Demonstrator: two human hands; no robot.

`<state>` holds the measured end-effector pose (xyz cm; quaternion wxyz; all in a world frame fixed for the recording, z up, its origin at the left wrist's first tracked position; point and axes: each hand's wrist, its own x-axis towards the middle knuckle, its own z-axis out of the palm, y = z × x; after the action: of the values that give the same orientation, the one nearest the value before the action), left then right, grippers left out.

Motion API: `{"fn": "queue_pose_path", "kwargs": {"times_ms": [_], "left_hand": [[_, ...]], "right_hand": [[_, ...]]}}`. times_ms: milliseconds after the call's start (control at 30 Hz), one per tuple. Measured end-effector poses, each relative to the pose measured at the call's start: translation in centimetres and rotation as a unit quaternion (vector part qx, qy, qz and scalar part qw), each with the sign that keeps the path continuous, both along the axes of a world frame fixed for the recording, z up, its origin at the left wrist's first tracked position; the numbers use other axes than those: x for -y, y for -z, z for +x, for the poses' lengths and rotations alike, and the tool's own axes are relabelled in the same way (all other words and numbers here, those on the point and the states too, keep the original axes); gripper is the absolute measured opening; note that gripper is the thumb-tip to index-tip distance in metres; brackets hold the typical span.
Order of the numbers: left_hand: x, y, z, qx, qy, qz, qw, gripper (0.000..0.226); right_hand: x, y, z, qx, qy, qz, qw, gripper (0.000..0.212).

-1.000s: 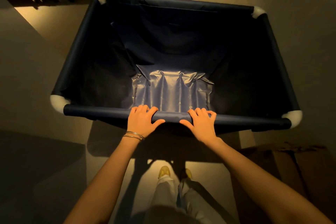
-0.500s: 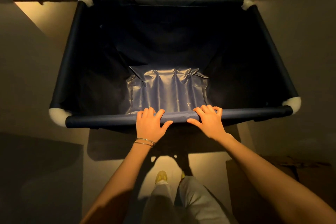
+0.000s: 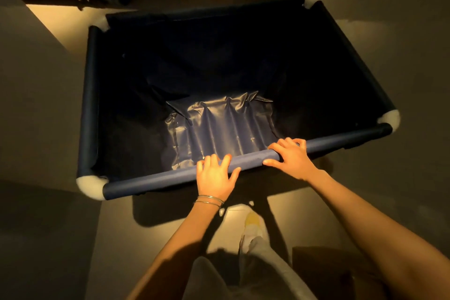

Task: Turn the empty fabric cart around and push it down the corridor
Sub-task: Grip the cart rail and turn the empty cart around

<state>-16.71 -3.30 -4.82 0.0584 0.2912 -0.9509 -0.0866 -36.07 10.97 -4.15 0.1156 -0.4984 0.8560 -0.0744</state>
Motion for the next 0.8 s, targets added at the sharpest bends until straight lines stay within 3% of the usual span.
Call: {"fn": "queue_pose_path", "kwargs": {"times_ms": [100, 267, 400, 500, 800], "left_hand": [[-1.0, -0.1, -3.5, 0.001, -0.005, 0.010, 1.000, 0.036], [-1.4, -0.7, -8.0, -0.003, 0.016, 0.028, 0.999, 0.042], [-1.0, -0.7, -9.3, -0.002, 0.020, 0.028, 0.999, 0.045], [0.4, -0.5, -7.8, 0.011, 0.035, -0.001, 0.999, 0.048], [8.3, 0.5, 5.2, 0.031, 0.097, -0.080, 0.992, 0.039]], "right_hand": [[0.2, -0.6, -4.6, 0.011, -0.023, 0.017, 1.000, 0.073], [0.9, -1.5, -9.8, 0.016, -0.042, 0.019, 0.999, 0.091], [2.5, -0.7, -8.7, 0.002, -0.020, -0.031, 0.999, 0.070], [3.8, -0.1, -6.8, 0.005, 0.005, -0.069, 0.998, 0.058], [7.5, -0.4, 2.5, 0.014, 0.042, -0.103, 0.994, 0.061]]}}
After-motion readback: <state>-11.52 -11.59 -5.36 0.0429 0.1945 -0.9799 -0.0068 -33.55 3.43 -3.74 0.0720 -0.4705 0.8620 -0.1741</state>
